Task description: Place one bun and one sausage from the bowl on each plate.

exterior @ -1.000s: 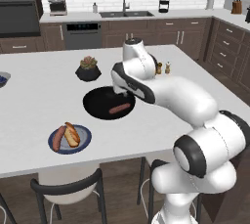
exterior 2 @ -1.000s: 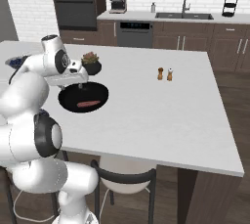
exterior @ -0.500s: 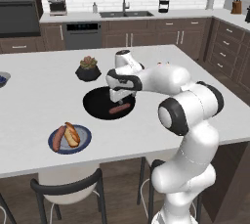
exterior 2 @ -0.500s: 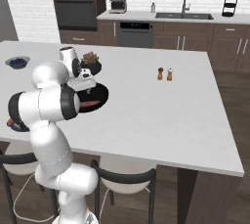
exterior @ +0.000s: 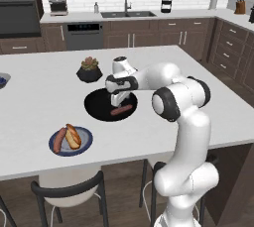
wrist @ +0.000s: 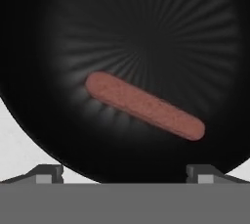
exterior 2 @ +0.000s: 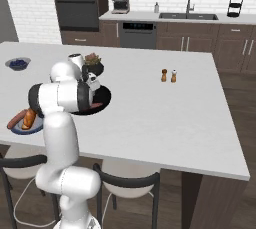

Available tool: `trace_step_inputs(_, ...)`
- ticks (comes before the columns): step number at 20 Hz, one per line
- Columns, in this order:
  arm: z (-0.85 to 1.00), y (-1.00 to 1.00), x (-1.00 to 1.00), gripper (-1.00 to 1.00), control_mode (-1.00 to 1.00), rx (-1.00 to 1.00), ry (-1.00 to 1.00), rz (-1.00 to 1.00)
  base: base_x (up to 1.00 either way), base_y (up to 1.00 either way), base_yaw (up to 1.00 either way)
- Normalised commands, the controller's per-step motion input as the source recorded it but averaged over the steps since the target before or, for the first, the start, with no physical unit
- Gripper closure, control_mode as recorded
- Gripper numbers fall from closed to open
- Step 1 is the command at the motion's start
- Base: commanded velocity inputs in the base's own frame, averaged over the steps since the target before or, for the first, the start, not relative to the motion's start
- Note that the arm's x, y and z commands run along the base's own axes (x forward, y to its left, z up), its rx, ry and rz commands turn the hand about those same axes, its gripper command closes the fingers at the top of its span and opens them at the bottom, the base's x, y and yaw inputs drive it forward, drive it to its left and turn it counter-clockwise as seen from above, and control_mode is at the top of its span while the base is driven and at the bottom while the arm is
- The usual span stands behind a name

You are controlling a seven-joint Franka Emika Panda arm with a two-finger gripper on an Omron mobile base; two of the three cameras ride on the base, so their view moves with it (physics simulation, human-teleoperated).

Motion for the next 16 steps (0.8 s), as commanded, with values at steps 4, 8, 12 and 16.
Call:
trace_step_inputs(4,-0.51,0.34,0.50,-1.00,-1.00,-0.06,0.00,0.10,0.00,0.00,0.00)
trace_step_inputs(8,-0.56,0.25,0.44,-1.00,-1.00,-0.07,0.00,0.04,0.00,0.00,0.00)
trace_step_inputs(12,-0.40,0.06,0.60,-1.00,-1.00,-0.03,0.01,0.00,0.00,0.00,0.00)
trace_step_inputs(16,-0.14,-0.13,0.11,-1.00,-1.00,0.00,0.02,0.00,0.00,0.00,0.00)
